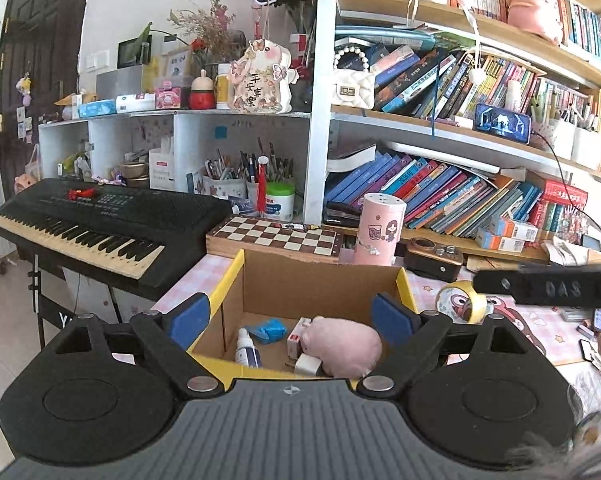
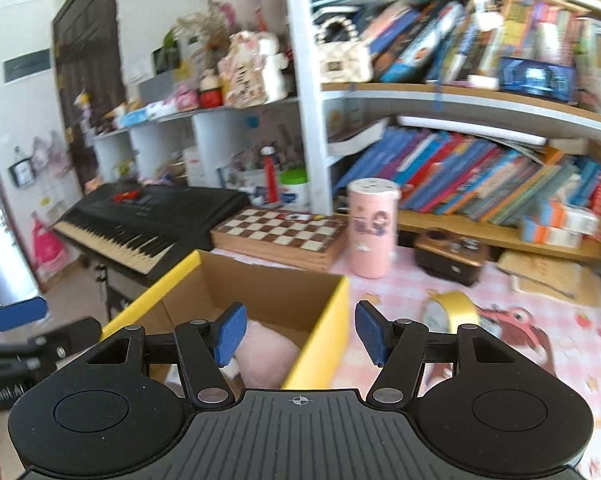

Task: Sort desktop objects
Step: 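Withdraw both tools from the box toward the tape roll and grey toy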

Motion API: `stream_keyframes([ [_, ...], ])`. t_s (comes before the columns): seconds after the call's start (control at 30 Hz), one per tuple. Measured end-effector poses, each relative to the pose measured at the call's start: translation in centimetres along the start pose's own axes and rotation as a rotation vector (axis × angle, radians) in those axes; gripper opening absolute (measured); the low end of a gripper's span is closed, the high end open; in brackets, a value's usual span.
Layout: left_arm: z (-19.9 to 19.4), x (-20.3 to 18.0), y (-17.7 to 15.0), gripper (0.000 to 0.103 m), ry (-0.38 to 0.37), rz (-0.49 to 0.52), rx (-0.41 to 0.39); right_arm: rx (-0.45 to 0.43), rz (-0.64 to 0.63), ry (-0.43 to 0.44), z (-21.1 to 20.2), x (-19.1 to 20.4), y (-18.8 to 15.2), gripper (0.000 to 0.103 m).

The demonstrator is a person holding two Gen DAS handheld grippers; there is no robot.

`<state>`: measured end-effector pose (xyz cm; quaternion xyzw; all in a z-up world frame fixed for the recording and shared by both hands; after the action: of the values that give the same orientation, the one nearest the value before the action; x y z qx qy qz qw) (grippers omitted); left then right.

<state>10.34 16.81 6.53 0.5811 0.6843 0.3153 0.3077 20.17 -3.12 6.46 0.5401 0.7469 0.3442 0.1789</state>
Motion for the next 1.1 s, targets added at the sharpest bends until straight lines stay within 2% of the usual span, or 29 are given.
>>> stream_keyframes([
  [0.2,-1.8,0.4,-2.4,0.09,-0.021,-0.006,0.013,-0.019,0.063,-0.081,-2.5,0.0,-4.7,0.061],
  [0.47,-3.9,0.5,-5.9,0.092,-0.026,-0.002,0.043,0.021,0.08,-0.142,-4.5,1.3,-9.9,0.061],
  [0.63,-4.6,-0.1,-8.4,0.094,-0.033,0.02,0.085,0.023,0.072,-0.185,-5.5,2.2,-12.0,0.061],
  [0.77,-5.0,-1.2,-10.1,0.094,-0.055,0.058,0.115,0.058,0.079,-0.206,-5.7,2.7,-13.7,0.061],
  [1.1,-4.9,-3.9,-10.9,0.095,-0.124,0.111,0.135,0.09,0.124,-0.256,-7.2,1.6,-16.0,0.062],
])
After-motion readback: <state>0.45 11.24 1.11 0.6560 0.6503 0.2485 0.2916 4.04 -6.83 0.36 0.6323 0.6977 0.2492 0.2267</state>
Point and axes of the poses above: each gripper's, at about its wrist camera, not at the fingertips, and z roughly the way its jaws point, x to its left, y to its top, the point moved 5 cm from there along z, roughly the way its jaws point, and after that the axes turned 15 degrees about x, right-handed, at the moved point
